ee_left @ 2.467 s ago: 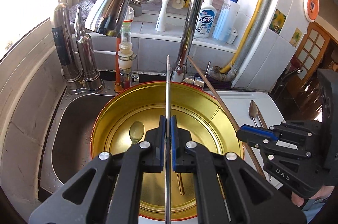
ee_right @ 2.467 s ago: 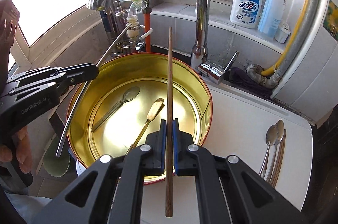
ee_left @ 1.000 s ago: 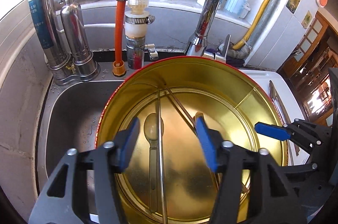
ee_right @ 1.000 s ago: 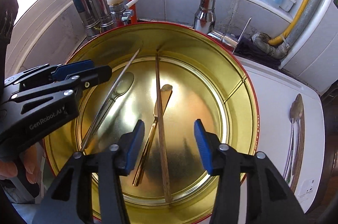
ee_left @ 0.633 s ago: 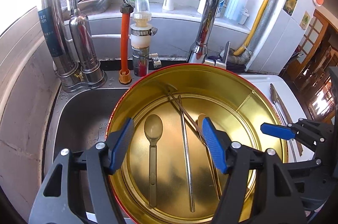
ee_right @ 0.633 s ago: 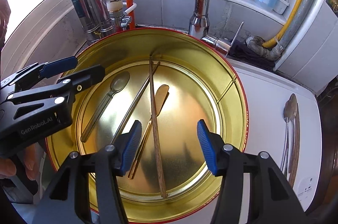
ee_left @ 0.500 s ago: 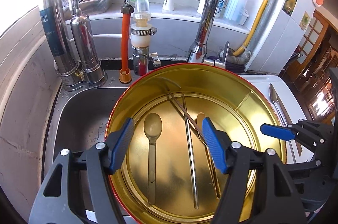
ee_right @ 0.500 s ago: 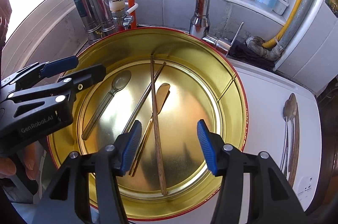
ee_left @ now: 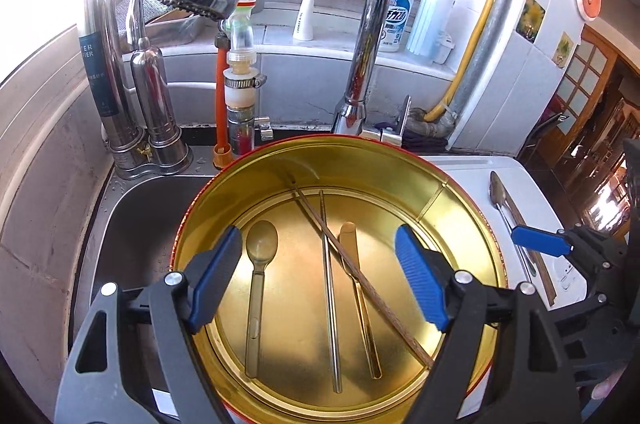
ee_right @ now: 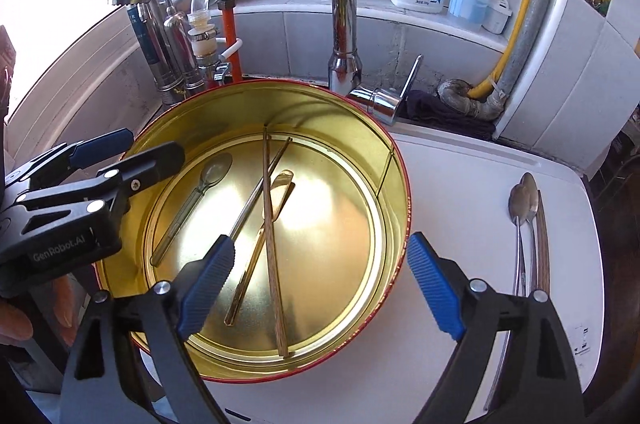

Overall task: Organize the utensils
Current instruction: 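Move both open tools back over the utensils on the cutting board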

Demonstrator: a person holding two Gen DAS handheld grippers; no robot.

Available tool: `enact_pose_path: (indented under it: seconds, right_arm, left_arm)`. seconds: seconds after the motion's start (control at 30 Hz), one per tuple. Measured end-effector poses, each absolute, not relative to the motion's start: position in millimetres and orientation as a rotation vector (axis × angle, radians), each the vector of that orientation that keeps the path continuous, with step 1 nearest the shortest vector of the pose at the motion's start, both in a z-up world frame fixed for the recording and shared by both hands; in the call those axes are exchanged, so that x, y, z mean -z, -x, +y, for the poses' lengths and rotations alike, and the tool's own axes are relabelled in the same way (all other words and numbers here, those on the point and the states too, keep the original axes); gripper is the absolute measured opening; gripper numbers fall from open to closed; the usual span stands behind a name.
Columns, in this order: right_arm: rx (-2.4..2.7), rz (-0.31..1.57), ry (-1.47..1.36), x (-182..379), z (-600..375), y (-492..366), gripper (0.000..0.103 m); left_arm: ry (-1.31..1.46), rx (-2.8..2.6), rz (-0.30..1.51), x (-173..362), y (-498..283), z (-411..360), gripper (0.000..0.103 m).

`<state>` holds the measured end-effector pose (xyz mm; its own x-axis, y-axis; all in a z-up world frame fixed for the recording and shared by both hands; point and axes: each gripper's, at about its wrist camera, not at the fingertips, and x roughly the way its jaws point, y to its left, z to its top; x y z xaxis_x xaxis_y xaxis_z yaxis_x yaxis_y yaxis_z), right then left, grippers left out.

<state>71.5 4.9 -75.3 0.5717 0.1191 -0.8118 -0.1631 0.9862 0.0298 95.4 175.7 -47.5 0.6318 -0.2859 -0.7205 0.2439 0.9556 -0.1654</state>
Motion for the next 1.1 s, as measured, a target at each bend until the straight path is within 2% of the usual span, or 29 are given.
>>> enact_pose_path:
  seconds: [0.5,0.73,1.1]
  right_arm:
    - [-0.026,0.928,-0.04,78.2,-177.1,-49.7,0.091]
    - [0.055,0.996,-0.118,104.2,-248.8,-41.8,0.091]
    - [0.062,1.062,-0.047,132.8,-266.5,-49.2,0.091]
  left_arm:
    - [0.043,0.457,0.83,28.6,-76.5,20.8,0.079]
    - [-0.091,0.509,0.906,53.0,-76.1,-55.3,0.08]
    - [-0.189,0.533,1.057,107.8,-88.6,-108.7,0.08]
